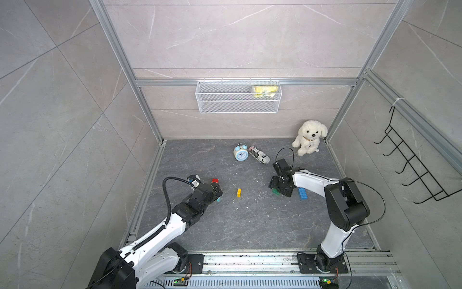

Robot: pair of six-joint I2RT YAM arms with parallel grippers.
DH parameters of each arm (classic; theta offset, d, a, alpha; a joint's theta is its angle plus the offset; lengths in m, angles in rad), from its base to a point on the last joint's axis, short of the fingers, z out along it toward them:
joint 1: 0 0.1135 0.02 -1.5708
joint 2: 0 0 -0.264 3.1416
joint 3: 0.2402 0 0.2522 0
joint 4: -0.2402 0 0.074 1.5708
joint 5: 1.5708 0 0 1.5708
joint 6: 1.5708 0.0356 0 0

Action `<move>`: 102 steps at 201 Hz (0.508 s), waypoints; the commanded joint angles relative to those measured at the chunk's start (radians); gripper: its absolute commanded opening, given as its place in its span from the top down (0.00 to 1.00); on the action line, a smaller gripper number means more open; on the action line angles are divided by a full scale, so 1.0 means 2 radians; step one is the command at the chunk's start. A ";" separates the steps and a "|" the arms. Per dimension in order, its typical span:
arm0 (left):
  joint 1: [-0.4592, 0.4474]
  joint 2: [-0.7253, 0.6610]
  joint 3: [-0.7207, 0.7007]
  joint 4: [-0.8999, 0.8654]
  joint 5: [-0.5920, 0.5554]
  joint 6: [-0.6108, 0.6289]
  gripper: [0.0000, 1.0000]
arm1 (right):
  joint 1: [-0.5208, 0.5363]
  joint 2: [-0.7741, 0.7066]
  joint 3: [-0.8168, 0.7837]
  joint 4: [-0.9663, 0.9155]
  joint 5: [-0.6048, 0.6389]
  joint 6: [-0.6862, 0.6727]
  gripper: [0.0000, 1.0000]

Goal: Assemble the letter h with lego
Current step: Move the lego brick at the center of the board.

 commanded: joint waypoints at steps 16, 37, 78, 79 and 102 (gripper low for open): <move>0.002 -0.002 0.017 0.018 0.004 0.015 0.01 | 0.020 0.028 0.015 -0.033 0.033 0.002 0.27; 0.001 -0.002 0.017 0.018 0.005 0.015 0.01 | 0.026 0.029 0.008 -0.030 0.044 0.004 0.30; 0.002 -0.002 0.016 0.020 0.006 0.015 0.01 | 0.038 0.038 0.006 -0.030 0.057 -0.001 0.38; 0.001 -0.001 0.016 0.020 0.006 0.015 0.00 | 0.038 0.037 0.006 -0.030 0.057 -0.002 0.39; 0.002 -0.001 0.016 0.022 0.008 0.017 0.01 | 0.046 0.038 0.007 -0.033 0.066 -0.009 0.46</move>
